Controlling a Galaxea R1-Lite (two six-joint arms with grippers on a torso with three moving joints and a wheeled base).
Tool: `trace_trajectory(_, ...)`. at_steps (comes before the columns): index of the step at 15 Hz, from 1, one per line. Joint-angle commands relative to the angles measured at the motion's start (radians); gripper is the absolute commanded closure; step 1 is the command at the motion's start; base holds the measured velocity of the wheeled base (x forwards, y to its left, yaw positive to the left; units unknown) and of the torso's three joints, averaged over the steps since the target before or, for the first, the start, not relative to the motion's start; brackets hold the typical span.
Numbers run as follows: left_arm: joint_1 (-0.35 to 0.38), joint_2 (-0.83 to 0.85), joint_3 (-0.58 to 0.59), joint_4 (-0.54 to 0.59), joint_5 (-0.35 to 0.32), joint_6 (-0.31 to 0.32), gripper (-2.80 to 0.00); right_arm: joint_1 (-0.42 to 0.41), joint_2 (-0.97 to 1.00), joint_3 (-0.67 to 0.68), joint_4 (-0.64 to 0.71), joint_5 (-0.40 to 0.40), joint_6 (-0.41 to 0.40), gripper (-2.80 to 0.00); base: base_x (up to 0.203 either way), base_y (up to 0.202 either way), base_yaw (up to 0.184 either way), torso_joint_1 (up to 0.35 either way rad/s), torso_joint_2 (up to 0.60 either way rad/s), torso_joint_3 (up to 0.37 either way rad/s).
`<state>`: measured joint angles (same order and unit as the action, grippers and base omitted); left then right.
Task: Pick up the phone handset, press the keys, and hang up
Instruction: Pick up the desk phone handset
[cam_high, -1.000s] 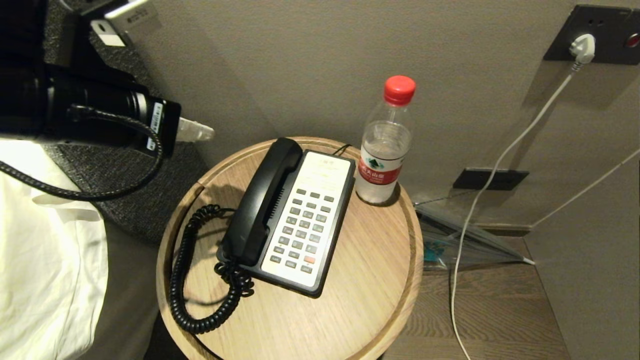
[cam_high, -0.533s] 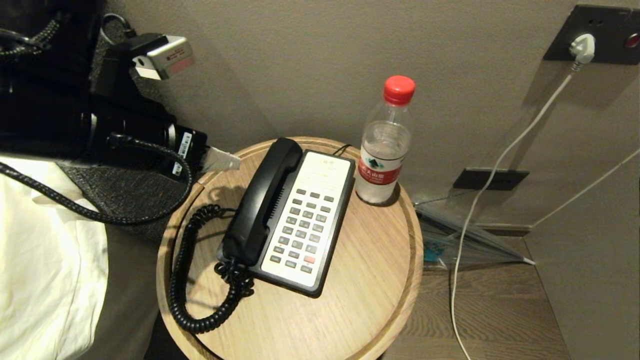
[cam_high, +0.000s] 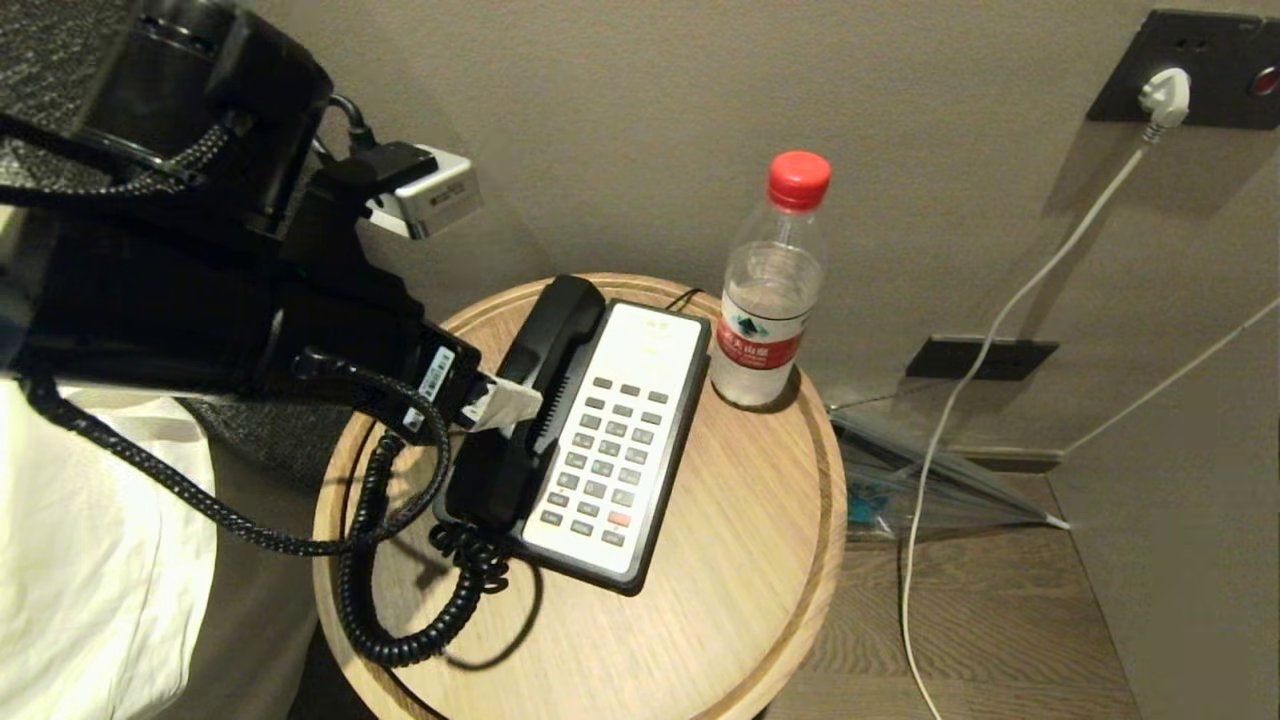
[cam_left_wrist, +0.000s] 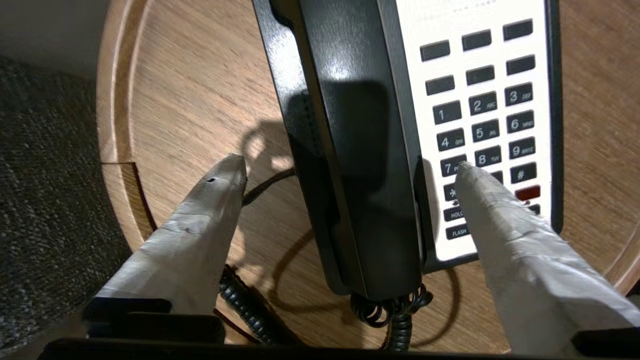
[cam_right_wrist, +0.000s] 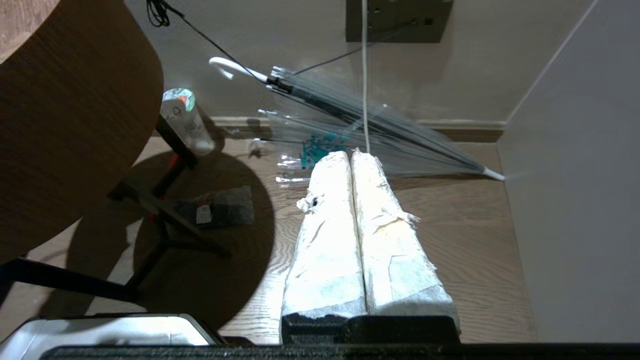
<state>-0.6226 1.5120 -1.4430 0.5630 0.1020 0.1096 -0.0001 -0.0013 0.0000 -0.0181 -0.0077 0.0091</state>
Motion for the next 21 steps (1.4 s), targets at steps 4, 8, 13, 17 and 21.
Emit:
trace_trajectory(4, -0.005, 0.055, 0.0, -0.006, 0.045, -0.008, -2.8, 0.0, -0.013, 0.002, 0.0, 0.0, 0.0, 0.0, 0.0, 0.0, 0.0, 0.0, 0.0, 0.0)
trace_trajectory(8, -0.005, 0.081, -0.02, -0.006, 0.047, -0.036, -2.8, 0.0, -0.013, 0.002, 0.0, 0.0, 0.0, 0.0, 0.0, 0.0, 0.0, 0.0, 0.0, 0.0)
trace_trajectory(13, -0.009, 0.107, -0.053, -0.005, 0.041, -0.129, -2.8, 0.0, -0.013, 0.002, 0.0, 0.0, 0.0, 0.0, 0.0, 0.0, 0.0, 0.0, 0.0, 0.0)
trace_trajectory(17, -0.016, 0.119, -0.06, -0.006, 0.042, -0.143, -2.8, 0.0, -0.013, 0.002, 0.0, 0.0, 0.0, 0.0, 0.0, 0.0, 0.0, 0.0, 0.0, 0.0)
trace_trajectory(21, -0.014, 0.128, -0.054, -0.006, 0.05, -0.142, 0.0, 0.0, -0.013, 0.002, 0.0, 0.0, 0.0, 0.0, 0.0, 0.0, 0.0, 0.0, 0.0, 0.0)
